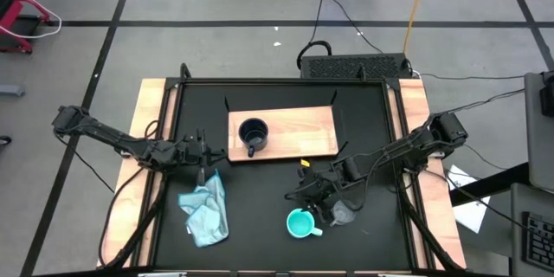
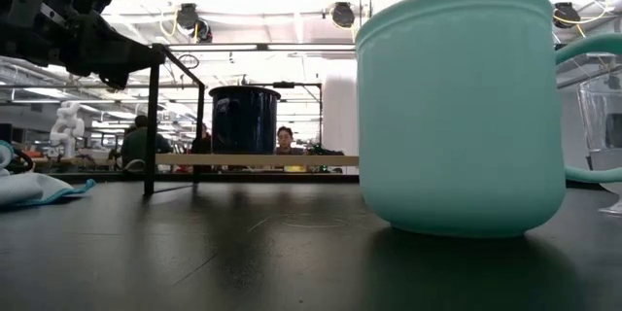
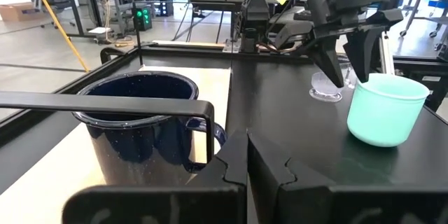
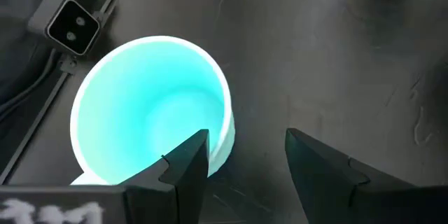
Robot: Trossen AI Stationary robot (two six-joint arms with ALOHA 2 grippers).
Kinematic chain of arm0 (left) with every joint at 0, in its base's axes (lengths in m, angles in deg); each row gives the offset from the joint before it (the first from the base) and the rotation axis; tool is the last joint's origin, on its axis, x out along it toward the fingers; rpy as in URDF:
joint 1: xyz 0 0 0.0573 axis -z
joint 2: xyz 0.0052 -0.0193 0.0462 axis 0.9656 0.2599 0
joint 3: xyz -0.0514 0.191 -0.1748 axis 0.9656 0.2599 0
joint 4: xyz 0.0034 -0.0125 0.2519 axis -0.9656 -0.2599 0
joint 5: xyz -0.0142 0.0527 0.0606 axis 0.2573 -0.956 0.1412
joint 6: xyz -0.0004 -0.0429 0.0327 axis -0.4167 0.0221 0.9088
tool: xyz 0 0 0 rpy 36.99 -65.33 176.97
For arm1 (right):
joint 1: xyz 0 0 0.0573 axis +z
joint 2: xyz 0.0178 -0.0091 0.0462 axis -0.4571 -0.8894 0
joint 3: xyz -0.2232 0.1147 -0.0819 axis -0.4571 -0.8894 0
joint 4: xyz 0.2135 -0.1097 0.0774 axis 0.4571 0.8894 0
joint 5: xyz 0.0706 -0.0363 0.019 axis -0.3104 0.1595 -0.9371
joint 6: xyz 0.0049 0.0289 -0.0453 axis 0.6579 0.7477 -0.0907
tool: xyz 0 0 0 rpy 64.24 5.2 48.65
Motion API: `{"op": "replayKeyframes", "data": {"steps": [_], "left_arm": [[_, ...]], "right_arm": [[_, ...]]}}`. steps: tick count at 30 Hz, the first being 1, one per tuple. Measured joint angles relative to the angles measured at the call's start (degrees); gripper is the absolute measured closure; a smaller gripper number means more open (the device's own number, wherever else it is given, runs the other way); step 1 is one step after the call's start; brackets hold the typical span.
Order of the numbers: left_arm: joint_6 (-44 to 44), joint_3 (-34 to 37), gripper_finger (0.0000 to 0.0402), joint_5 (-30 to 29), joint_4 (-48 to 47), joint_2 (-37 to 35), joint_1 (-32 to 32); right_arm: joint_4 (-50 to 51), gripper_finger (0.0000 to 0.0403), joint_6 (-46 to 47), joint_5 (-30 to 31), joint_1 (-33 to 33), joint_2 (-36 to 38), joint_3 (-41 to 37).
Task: Stack small to large cups/mugs on shelf
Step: Put the light blue mug to the right of the dark blue mug on the shelf
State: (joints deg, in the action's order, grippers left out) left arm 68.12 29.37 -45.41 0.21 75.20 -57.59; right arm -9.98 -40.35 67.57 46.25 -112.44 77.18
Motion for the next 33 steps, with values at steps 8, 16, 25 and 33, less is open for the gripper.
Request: {"op": "replayKeyframes", "data": {"steps": [8,16,25,33], "left_arm": [[0.2,0.0,0.0396,0.0,0.0,0.0,0.0],[0.3,0.0,0.0396,0.0,0.0,0.0,0.0],[0.3,0.0,0.0396,0.1,0.0,0.0,0.0],[0.4,0.0,0.0396,0.1,-0.1,0.0,0.0]], "right_arm": [[0.3,0.0222,1.4,-0.2,0.5,0.0,0.0],[0.3,0.0222,1.9,-0.4,0.5,-0.3,0.0],[0.4,0.0222,1.7,-0.4,0.6,-0.3,0.0],[-0.2,0.0222,1.3,-0.3,1.0,-1.2,0.0]]}}
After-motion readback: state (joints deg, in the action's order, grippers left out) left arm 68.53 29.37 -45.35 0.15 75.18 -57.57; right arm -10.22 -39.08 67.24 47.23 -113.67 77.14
